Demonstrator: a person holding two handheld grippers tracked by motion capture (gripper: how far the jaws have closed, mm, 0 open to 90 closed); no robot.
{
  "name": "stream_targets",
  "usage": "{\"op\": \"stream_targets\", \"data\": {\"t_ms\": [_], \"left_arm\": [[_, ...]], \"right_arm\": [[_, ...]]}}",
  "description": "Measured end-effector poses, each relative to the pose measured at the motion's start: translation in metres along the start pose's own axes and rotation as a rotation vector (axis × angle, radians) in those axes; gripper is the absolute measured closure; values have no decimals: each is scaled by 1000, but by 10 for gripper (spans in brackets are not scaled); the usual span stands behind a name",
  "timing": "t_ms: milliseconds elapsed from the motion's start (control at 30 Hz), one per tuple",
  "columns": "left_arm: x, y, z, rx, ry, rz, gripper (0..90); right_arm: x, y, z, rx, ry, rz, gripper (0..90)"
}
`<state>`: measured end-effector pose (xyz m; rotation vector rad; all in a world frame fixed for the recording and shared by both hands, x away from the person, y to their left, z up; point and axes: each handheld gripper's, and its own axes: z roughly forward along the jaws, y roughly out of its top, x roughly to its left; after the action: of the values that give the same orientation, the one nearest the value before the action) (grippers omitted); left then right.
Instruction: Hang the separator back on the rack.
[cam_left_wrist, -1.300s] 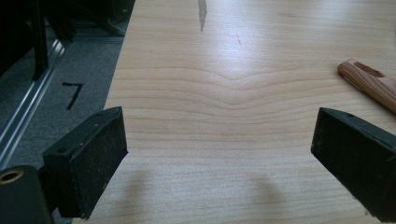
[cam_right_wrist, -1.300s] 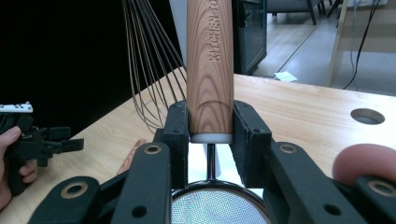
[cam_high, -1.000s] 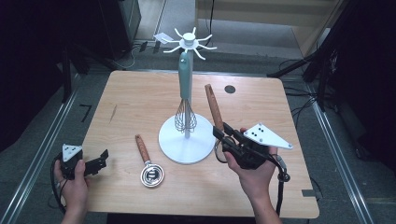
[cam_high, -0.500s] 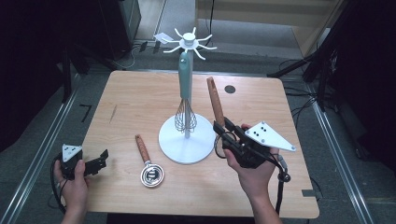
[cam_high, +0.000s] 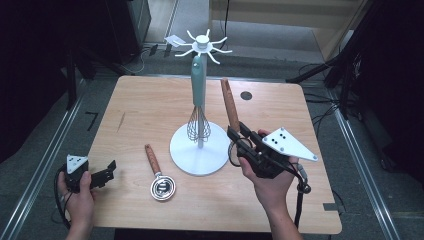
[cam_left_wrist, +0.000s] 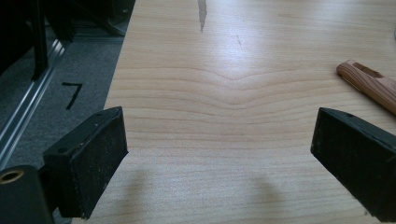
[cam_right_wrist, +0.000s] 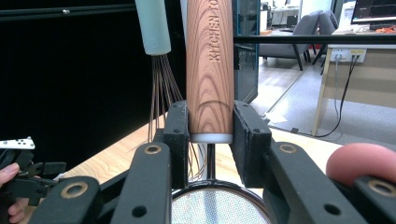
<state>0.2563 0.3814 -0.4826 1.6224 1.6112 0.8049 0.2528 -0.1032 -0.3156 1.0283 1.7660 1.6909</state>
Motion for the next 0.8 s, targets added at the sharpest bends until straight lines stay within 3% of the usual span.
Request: {"op": "stream_targets", "data": {"t_ms": [800], "left_arm": [[0,0,0,0,0,0,37]], "right_arm": [[6,26,-3,-64,9,-25,709]]}}
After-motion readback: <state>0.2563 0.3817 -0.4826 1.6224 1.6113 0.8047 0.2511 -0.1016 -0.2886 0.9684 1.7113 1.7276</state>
